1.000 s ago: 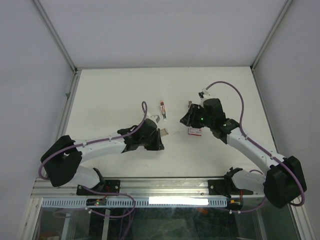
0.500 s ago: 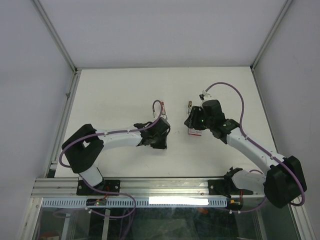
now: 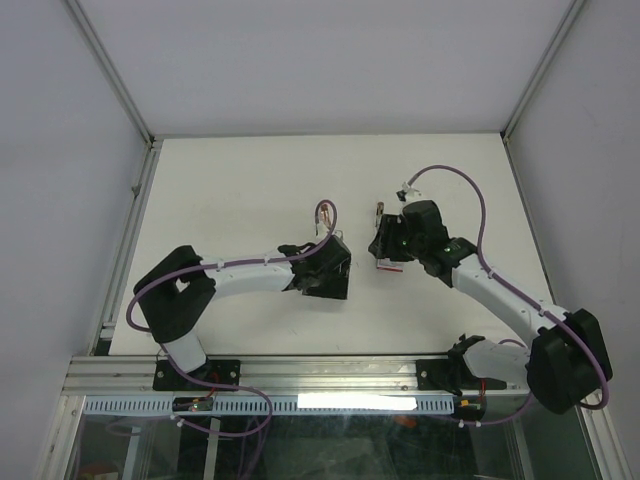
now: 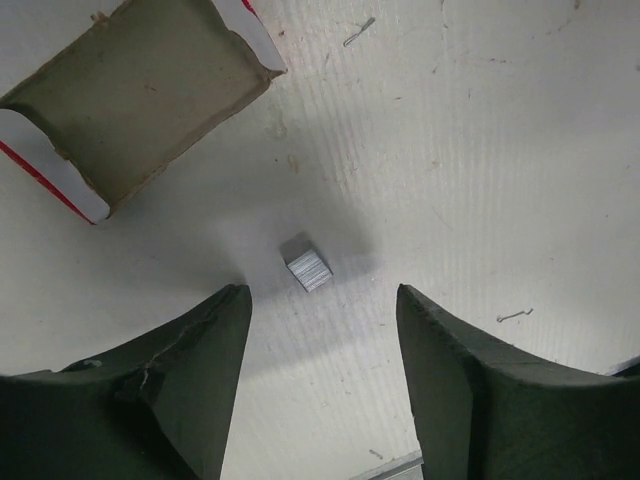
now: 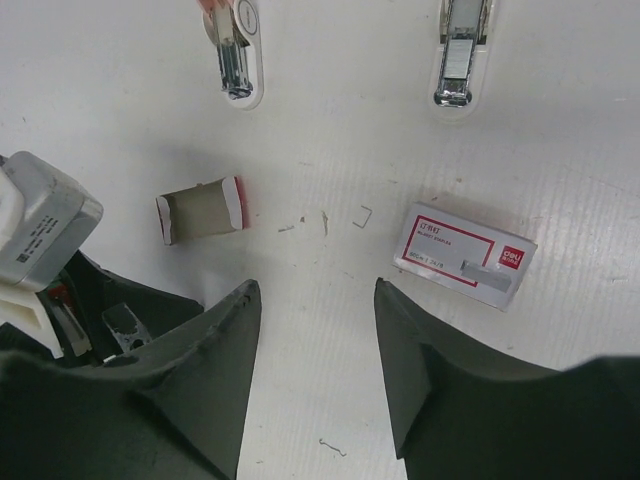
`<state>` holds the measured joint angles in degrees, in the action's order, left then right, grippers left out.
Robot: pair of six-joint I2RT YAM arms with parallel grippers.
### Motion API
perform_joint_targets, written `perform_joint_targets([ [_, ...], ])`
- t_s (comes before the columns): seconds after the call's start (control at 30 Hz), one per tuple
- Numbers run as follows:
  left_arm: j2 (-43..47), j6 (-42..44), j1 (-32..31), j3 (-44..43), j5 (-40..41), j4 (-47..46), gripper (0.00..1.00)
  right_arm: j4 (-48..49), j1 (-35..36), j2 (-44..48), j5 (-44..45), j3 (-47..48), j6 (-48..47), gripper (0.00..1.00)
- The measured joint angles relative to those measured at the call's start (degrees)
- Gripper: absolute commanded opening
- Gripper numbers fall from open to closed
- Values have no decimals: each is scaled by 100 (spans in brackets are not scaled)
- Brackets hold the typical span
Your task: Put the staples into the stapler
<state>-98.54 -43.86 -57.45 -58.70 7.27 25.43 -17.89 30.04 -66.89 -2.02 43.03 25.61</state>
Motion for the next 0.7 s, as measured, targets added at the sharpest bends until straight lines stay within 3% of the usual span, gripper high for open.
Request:
perform_joint_targets([
  [0.23,752,352,138,7,140,136,89,-304,177,-385,11,286,-9,53],
  [0.3,1263,588,450,42,-17,111,91,-470,396,-612,81,496,-26,59],
  [0.37,1720,835,1019,98,-234,92,97,-562,649,-769,122,621,-31,61],
  [0.43,2138,1211,1974,122,-503,70,99,-651,962,-916,153,699,-20,61],
  [0.53,2409,1661,3265,98,-879,35,99,-846,1445,-1239,295,863,103,55],
  [0.7,2616,2100,4682,74,-1447,0,99,-1285,2092,-2096,723,1480,466,45],
])
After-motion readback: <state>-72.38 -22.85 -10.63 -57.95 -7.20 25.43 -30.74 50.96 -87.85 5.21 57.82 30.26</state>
